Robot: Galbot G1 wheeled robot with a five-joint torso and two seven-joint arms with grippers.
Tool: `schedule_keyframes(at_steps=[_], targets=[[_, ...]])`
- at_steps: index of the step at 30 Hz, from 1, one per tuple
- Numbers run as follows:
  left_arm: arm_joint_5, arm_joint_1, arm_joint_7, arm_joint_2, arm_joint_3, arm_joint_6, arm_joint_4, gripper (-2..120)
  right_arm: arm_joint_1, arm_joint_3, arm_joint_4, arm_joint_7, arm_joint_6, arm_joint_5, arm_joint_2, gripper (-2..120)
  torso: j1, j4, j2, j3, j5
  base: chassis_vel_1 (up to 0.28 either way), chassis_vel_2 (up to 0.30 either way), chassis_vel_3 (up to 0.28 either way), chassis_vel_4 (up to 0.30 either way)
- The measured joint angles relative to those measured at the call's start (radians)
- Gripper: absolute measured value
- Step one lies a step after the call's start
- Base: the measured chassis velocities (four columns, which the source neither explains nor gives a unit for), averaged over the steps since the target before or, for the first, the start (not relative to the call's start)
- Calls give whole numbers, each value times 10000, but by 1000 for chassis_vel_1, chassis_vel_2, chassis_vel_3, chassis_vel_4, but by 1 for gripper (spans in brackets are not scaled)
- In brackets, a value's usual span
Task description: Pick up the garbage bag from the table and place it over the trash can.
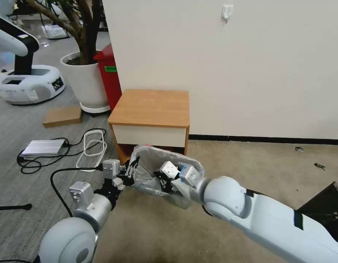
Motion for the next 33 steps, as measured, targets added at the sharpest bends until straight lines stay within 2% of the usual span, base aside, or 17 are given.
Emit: schedule_keyframes(at_steps=[11,33], targets=[[64,-108,498,246,-53,211,-158,10,1054,-1042,-1088,55,31,-281,331,0,0,-1,0,0,1,0,0,0,0],[73,-901,633,385,87,1050,-265,10,2187,-2271,-2503,681,39,-317,915,0,0,-1,0,-1,2,0,0,0,0]])
